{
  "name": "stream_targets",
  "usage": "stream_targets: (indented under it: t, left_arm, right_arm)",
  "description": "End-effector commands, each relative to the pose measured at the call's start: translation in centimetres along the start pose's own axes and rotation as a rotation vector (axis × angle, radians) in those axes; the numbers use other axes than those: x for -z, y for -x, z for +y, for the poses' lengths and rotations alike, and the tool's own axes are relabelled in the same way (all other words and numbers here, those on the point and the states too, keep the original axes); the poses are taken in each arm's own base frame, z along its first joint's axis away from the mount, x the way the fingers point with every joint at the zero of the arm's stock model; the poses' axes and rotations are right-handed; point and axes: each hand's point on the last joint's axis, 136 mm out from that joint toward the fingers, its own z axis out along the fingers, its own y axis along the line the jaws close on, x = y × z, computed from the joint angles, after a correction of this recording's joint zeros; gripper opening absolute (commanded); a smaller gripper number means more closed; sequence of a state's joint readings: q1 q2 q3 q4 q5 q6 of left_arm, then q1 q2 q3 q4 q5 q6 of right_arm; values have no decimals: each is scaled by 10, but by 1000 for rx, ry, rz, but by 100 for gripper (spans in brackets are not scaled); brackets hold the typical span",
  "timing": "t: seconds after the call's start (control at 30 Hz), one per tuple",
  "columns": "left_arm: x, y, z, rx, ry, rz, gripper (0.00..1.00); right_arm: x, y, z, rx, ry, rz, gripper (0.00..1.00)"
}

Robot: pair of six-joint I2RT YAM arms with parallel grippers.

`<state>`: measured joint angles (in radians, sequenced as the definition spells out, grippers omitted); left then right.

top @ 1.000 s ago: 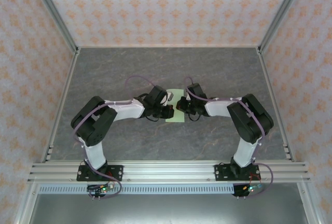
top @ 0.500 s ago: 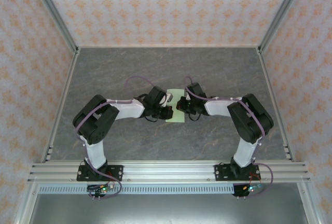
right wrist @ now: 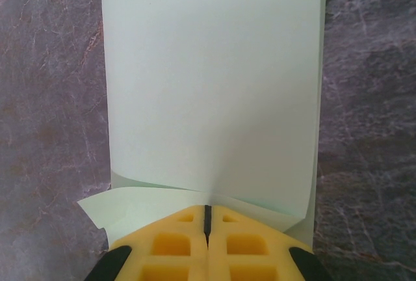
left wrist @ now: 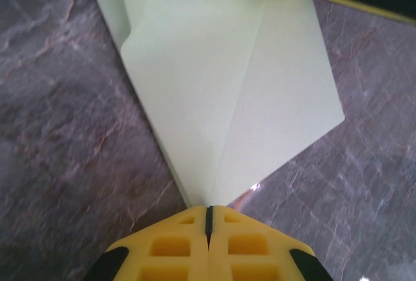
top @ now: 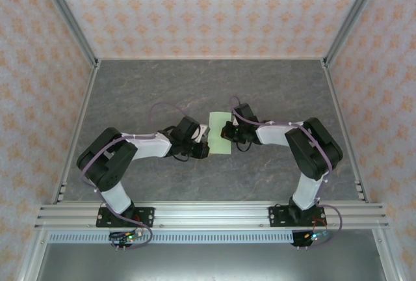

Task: Fold a paper plane with a square sheet of paper (fold left side to right side)
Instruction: Fold the triangle a second time at the center of the table, then turn over the paper at the center of the table.

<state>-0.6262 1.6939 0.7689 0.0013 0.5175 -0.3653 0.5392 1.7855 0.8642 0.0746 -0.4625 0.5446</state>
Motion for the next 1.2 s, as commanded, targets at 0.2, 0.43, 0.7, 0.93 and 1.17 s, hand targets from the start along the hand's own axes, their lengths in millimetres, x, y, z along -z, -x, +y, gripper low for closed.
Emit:
stream_targets:
  t: [0.2, 0.43, 0.7, 0.93, 1.17]
  left_arm:
    - [24, -35, 25, 86, 84, 82, 1]
    - [50, 8, 16, 134, 31, -86, 26]
    - [40, 62, 1, 159, -53, -186, 48]
    - [17, 88, 0, 169, -65, -186, 50]
    - [3, 101, 10, 176, -13, -185, 34]
  right_arm:
    - [-3, -14, -27, -5, -102, 37, 3]
    - [34, 16, 16, 48, 12, -85, 27]
    - [102, 14, -1, 66, -79, -236, 61]
    - [129, -16, -15, 41, -47, -246, 70]
    - [115, -31, 0, 10, 98, -180, 71]
